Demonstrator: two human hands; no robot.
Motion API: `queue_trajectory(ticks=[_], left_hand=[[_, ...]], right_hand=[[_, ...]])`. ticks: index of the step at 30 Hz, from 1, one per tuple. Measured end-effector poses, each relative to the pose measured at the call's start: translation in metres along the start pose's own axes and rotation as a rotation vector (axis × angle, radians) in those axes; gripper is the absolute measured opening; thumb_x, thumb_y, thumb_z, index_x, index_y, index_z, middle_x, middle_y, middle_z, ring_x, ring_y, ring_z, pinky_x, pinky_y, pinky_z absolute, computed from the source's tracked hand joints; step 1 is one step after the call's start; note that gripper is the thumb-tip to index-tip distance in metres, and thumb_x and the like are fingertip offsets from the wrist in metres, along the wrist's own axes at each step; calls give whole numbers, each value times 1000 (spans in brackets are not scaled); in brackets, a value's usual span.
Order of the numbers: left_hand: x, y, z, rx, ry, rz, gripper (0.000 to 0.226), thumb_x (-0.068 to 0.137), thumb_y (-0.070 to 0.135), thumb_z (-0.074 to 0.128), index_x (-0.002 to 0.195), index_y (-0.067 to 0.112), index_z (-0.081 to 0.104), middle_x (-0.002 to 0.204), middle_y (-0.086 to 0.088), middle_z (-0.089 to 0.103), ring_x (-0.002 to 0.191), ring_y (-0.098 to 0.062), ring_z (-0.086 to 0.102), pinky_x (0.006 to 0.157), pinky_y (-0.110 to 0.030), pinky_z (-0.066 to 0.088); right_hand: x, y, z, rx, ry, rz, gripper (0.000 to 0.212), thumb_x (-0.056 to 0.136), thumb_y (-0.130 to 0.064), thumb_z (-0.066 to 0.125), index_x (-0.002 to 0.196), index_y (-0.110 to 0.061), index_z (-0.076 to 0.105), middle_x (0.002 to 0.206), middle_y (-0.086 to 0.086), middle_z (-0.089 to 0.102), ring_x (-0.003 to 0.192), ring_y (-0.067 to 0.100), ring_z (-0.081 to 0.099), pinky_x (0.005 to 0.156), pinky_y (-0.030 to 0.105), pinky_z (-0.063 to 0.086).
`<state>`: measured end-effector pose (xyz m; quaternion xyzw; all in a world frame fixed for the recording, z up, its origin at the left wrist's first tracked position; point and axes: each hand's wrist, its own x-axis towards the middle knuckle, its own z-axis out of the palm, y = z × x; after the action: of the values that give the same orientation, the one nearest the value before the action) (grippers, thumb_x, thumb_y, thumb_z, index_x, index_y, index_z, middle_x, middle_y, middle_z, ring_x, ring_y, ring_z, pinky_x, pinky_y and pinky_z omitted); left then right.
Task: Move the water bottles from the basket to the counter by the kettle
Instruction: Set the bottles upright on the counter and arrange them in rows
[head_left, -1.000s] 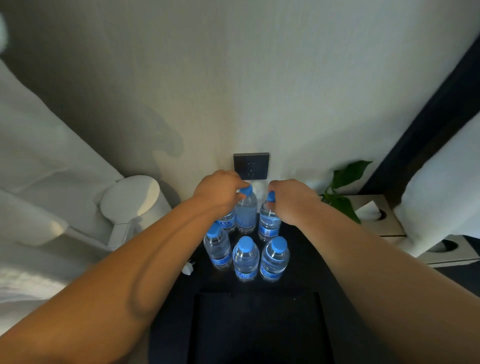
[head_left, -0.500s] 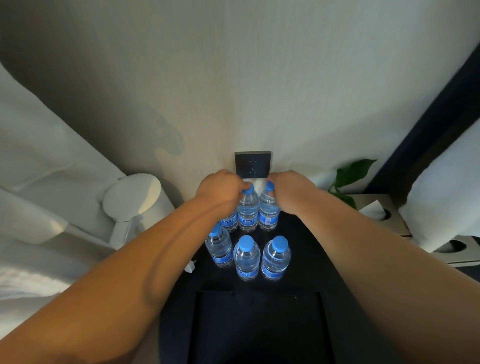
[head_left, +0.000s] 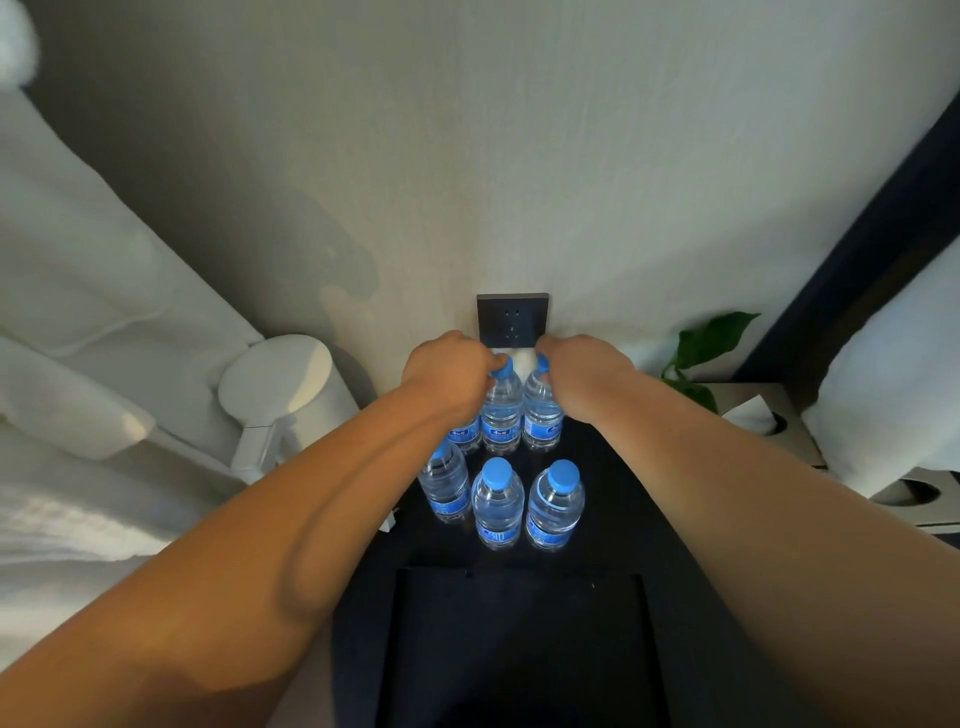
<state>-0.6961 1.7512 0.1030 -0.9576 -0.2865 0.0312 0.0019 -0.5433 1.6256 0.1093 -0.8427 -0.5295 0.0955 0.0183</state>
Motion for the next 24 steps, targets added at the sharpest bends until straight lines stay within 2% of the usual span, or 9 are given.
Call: queue_trajectory(ticks=[3,6,11,14,16,21,24], left_hand=[[-1,1,-3,5,-7,-5,47,104,35,53,149,47,47,134,-4,61,121,-28,59,89,-38,53],[-1,2,-4,20,-6,-2,46,105,37,51,150,47,46,135,-4,61,122,-27,58,89,-38,52],[-2,3,-5,30,-11,-13,49,105,34,52,151,48,45,135,-5,60,123,-28,58,88,-36,51],[-3,3,-4,23,3,-16,49,104,33,53,149,49,46,131,-7,60,120,-28,59,84,-35,50],[-4,3,-2,11,5,-17,50,103,33,54,149,49,46,129,-7,60,118,-28,60,83,-35,49],[-3,2,1,15,2,-30,53,101,31,57,150,49,45,129,-6,59,116,-28,61,77,-32,44],[-3,2,1,12,13,-30,53,101,31,57,150,49,46,129,-6,59,116,-28,61,77,-31,43]], right_hand=[[2,-2,-3,27,-18,43,27,102,-26,61,125,-13,58,108,9,64,97,27,62,72,35,45],[6,-5,-6,30,-35,90,31,104,-36,57,122,-10,63,114,11,66,103,29,63,75,35,43],[5,-10,-6,-36,-29,108,35,104,-40,57,124,-12,64,115,9,66,104,28,64,76,35,45],[0,-5,-2,17,9,44,31,101,-29,60,127,-12,57,112,10,65,94,26,60,71,36,43],[-4,-3,0,-2,-4,4,31,102,-22,59,131,-11,54,115,11,64,98,28,61,72,36,44],[2,-9,-5,40,-52,79,35,106,-35,57,127,-8,60,118,13,65,107,30,63,77,35,42],[3,-10,-7,26,-70,104,35,104,-37,58,126,-10,62,115,11,65,105,29,64,77,35,44]])
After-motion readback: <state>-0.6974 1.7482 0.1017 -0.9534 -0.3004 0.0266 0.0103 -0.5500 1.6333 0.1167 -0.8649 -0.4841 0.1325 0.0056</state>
